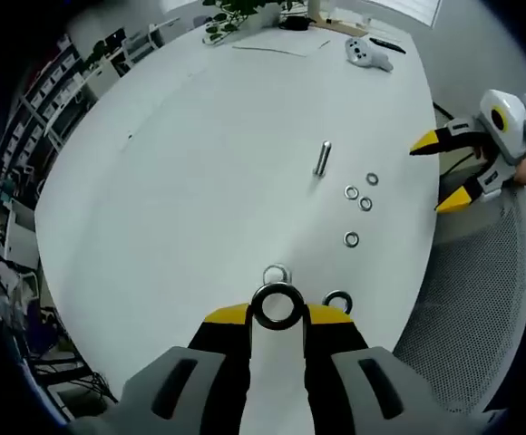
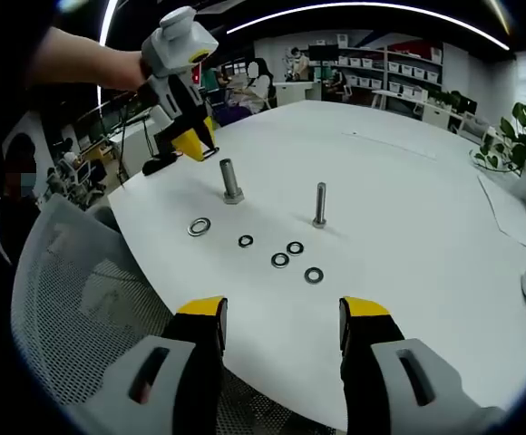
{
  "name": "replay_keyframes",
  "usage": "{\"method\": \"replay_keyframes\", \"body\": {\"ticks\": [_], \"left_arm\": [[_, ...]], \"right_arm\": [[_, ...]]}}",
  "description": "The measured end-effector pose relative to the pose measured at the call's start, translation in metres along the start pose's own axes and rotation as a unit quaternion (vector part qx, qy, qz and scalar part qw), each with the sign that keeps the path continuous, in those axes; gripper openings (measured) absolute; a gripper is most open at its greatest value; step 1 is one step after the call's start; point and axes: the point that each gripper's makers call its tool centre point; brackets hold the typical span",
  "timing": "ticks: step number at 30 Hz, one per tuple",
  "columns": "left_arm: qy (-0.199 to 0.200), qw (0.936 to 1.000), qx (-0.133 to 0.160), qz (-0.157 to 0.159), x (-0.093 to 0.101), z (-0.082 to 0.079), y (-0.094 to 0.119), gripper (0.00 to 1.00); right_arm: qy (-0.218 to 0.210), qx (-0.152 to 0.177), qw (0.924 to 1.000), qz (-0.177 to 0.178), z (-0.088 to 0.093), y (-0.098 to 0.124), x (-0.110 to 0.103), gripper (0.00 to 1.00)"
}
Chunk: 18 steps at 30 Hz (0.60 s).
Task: Place the washer onto the threaded stud by aligning its center hole with the stud, sliding it down to the base, and recovering from edge contact or off-axis alignment until the washer reaches the visible bottom stop.
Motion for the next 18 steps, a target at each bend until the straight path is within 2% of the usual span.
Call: {"method": "replay_keyframes", "body": {"ticks": [9,18], "left_arm": [[-0.02,0.9997,-0.01,0.003,-0.002,-0.009,-0.006,0.19],[-0.038,0.9989,-0.027,0.008,0.0,-0.009,-0.014,0.19]], "right_arm": [[-0.001,0.002,1.0,0.0,-0.001,0.0,0.0,0.52],[-0.001,0.002,1.0,0.001,-0.001,0.001,0.0,0.52]]}}
Point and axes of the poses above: the point that each gripper's makers call its tool centre point, and the gripper's own axes: y roughly backward along the fingers, x roughly to its right, z roughly out of its underside, and after that the axes turned 5 degrees about -z, right-handed
